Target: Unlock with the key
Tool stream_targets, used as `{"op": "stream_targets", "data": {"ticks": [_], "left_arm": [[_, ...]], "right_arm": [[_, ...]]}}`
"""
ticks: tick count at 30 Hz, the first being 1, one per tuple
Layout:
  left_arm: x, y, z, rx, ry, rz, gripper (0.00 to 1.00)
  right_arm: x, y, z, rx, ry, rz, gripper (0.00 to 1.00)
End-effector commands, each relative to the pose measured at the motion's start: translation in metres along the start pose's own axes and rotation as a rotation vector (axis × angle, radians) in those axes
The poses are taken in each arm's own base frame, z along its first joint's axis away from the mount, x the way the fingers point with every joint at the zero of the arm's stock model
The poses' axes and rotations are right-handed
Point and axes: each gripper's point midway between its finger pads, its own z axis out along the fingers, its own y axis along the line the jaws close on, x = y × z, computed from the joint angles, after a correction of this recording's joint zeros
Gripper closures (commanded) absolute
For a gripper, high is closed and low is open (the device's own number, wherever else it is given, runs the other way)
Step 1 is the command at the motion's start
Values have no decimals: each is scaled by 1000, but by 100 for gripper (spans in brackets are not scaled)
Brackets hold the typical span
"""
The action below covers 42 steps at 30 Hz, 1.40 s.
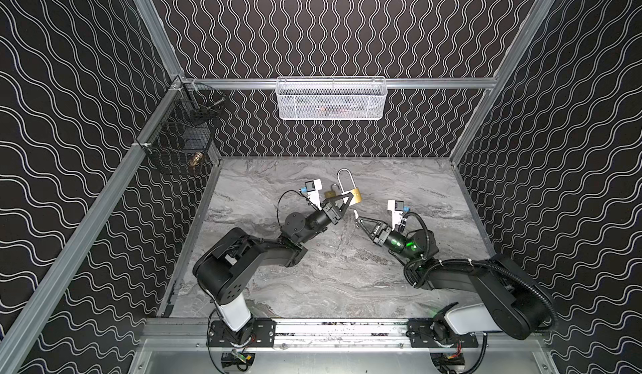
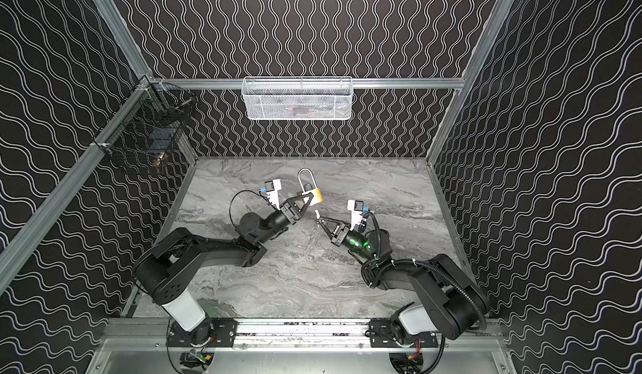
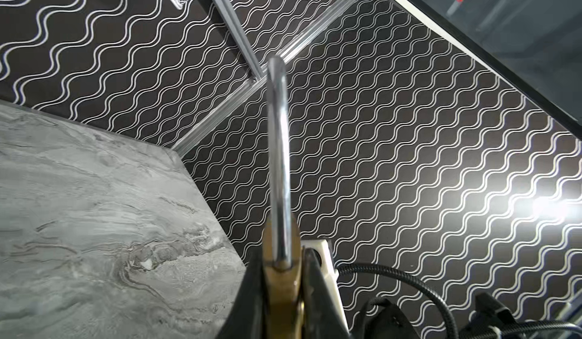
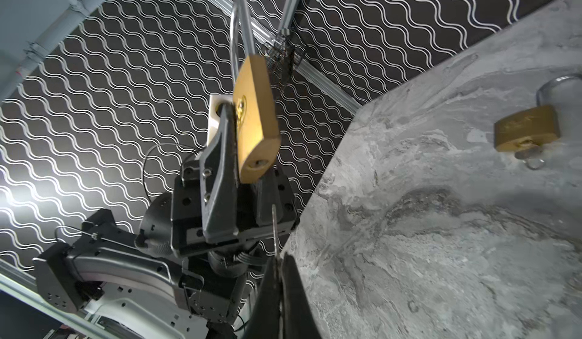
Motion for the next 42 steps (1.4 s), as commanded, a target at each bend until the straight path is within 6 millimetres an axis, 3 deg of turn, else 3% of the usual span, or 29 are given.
{"op": "stream_targets", "data": {"ticks": [1,25,42], "left_arm": [[-10,-19,-4,72,-35,9,100],[-11,-19,-6,65,-42,14,100],[-21,-21,0,78,-63,35,100]], "right_arm": [[-13,24,3,-95,-37,-28,100],[-22,24,13,-150,-54,23,100],[-14,22,4,-132,-46,43,100]]}}
